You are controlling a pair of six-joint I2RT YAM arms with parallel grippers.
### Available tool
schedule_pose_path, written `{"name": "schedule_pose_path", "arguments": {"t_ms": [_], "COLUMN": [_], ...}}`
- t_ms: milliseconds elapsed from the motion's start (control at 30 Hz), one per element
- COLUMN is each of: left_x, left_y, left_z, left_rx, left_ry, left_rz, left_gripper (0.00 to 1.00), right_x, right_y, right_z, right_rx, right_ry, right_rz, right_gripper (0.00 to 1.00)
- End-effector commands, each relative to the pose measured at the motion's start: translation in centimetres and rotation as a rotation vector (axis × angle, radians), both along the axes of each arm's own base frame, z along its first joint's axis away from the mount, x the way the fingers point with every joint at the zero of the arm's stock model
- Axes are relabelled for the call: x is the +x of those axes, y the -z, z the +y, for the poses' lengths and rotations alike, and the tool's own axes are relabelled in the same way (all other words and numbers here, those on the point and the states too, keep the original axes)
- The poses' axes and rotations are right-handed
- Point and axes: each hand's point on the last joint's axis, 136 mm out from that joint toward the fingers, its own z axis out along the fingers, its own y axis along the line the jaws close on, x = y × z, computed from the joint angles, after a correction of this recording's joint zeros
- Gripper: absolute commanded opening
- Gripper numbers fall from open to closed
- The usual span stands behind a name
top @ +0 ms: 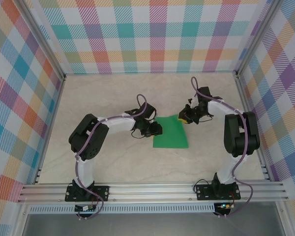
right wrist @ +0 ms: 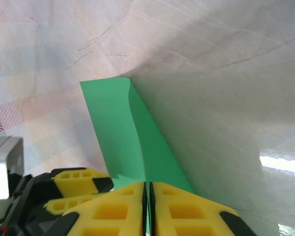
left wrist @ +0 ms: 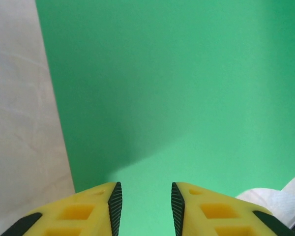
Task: Fold a paper plane with a square sheet of paper (pick it up from the middle)
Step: First fold in half a square sheet of paper at the center of the table.
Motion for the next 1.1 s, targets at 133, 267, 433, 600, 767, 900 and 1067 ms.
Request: {"name": "schedule_pose_path", "arguments": {"t_ms": [133, 267, 433, 600, 767, 900, 1067], "left_x": [-1.8, -3.5, -3.9, -4.4, -4.0, -3.6, -3.4], "left_y": [-5.8, -6.3, -6.1, -5.5, -3.5, -2.8, -2.8], "left_z": [-2.4, -5.0, -8.4, -10.9, -9.7, -9.6, -10.1], "left_rx": [0.032, 0.08, 0.06, 0.098, 0.241, 0.281, 0.281], "left_ry": [0.046, 0.067, 0.042, 0.048, -0.002, -0.01, -0.004], "left_rz": [-0.143, -0.202, -0.217, -0.249, -0.258, -0.264, -0.268], "left_gripper": [0.57, 0.68, 0.79, 0.85, 0.8, 0.73, 0.69], "right_x": [-0.8, -1.3, -1.7, -2.1, -2.3, -2.2, -2.2], "right_y": [-1.1, -2.0, -2.8, -2.7, -2.8, -3.1, -3.1], "right_z": [-0.2, -0.3, -0.5, -0.4, -0.4, -0.4, -0.5], "right_rx": [0.03, 0.046, 0.052, 0.057, 0.062, 0.059, 0.052], "right_ry": [0.071, 0.139, 0.172, 0.171, 0.17, 0.168, 0.164], "right_rz": [0.021, 0.041, 0.048, 0.067, 0.068, 0.063, 0.063], "right_gripper": [0.08, 0.08, 0.1, 0.1, 0.11, 0.12, 0.13]}}
